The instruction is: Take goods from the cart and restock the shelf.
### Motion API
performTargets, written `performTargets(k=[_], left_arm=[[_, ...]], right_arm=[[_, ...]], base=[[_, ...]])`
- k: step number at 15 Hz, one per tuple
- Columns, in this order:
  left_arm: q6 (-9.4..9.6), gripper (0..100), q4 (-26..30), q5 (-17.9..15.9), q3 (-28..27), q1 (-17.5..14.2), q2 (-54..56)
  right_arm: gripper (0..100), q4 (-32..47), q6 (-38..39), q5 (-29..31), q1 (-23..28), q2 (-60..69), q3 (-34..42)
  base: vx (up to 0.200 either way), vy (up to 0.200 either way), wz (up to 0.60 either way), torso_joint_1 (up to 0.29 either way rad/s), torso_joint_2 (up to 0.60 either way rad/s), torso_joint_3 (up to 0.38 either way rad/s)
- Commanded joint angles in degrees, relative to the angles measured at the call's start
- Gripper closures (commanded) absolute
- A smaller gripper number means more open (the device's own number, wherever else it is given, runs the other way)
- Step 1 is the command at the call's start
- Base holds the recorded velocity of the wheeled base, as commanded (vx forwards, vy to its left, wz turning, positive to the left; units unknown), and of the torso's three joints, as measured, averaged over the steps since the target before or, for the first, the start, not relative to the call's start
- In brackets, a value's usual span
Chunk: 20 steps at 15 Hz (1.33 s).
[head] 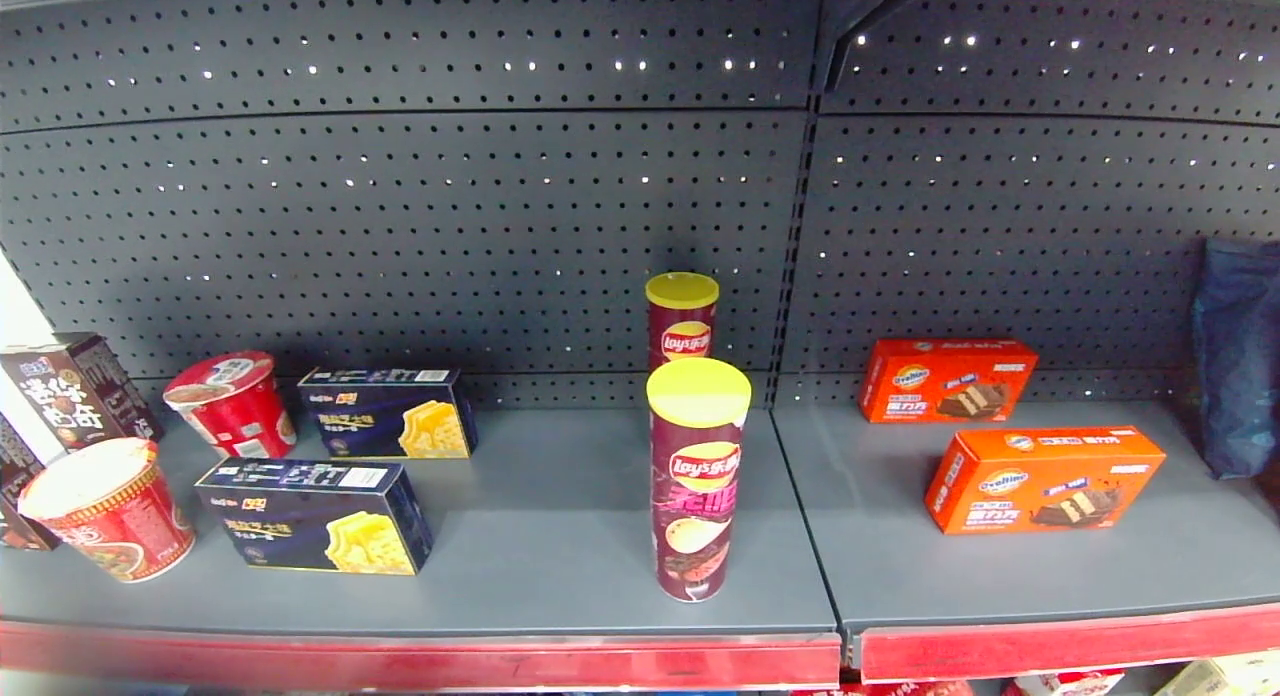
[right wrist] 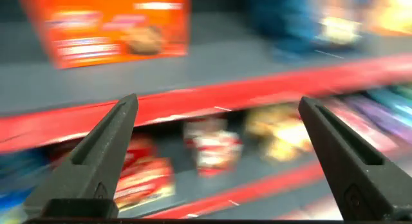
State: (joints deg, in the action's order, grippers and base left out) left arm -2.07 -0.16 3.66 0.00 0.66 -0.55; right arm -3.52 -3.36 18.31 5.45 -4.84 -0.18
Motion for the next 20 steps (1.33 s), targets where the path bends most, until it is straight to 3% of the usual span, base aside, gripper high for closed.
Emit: performTargets(k=[1,4,5,20], left_arm=[[-0.04,0,0.0,-0.1,0.0,0.0,0.0],[0.31,0,0.0,-0.5,0.0,0.0,0.0],[0.31,0,0.0,-0.6,0.0,0.0,0.0],[0.05,0,0.0,-0.4,0.0,0.0,0.0]], right_arm=[[0,0.2,0.3,-2.8,-0.1,-0.1,0.1],[0,0.3,3.4,-16.5,-0.1,-0.1,0.2],[0,5.1,1.7,-20.1,-0.1,-0.1,-0.3],[0,3.7,3.0,-19.9,-0.1,-0.1,0.1]], base=[[0.000,0.000,0.00,0.000,0.00,0.000],[0.000,0.000,0.00,0.000,0.00,0.000],[0.000,0.000,0.00,0.000,0.00,0.000],[0.000,0.000,0.00,0.000,0.00,0.000]])
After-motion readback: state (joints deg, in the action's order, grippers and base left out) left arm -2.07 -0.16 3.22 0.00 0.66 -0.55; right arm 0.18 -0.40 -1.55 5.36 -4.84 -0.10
